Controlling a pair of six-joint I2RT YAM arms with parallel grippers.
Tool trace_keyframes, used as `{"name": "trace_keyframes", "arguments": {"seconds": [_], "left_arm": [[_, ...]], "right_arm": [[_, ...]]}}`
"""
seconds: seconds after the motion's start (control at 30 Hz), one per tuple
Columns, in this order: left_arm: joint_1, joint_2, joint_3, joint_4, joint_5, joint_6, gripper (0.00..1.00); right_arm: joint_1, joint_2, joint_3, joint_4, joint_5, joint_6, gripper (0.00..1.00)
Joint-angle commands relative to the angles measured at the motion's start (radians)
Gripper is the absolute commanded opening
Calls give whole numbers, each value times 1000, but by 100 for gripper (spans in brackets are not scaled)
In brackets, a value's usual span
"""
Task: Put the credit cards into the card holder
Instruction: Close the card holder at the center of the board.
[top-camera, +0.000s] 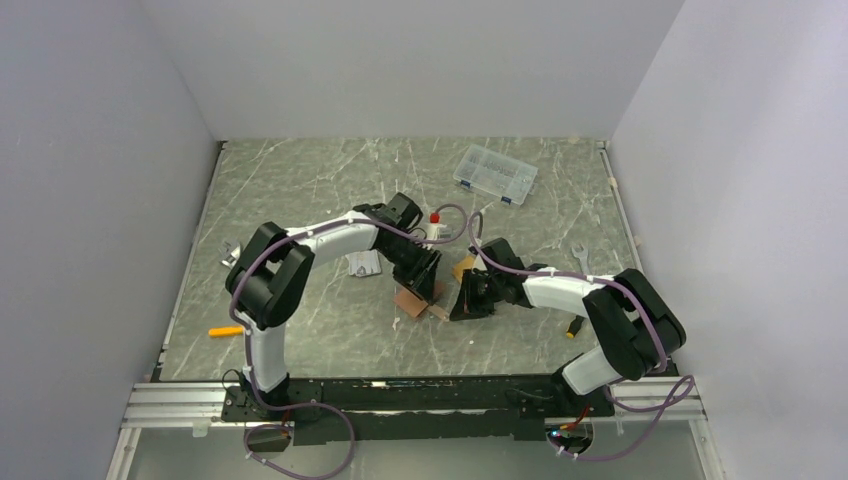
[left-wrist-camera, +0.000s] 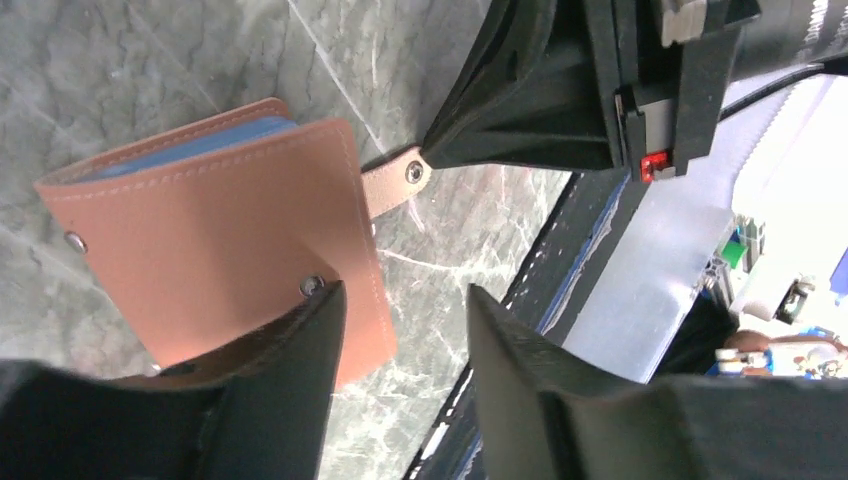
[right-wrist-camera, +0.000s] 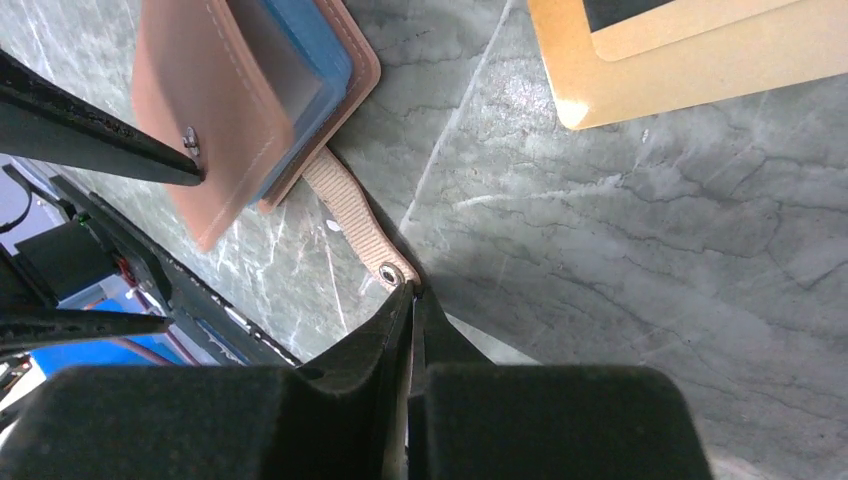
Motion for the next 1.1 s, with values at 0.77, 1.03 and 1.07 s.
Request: {"name": "trace_keyframes", "arguments": {"seconds": [0.77, 1.03, 1.07], "left_arm": [[97, 27, -70, 6, 91, 300, 41], [132, -54, -59, 37, 187, 328, 89], [136, -72, -51, 30, 191, 331, 98]], "right_arm": [[-50, 115, 229, -76, -15, -12, 37], [-46, 161, 279, -81, -16, -9, 43], [-47, 162, 282, -92, -11, -15, 43]]}}
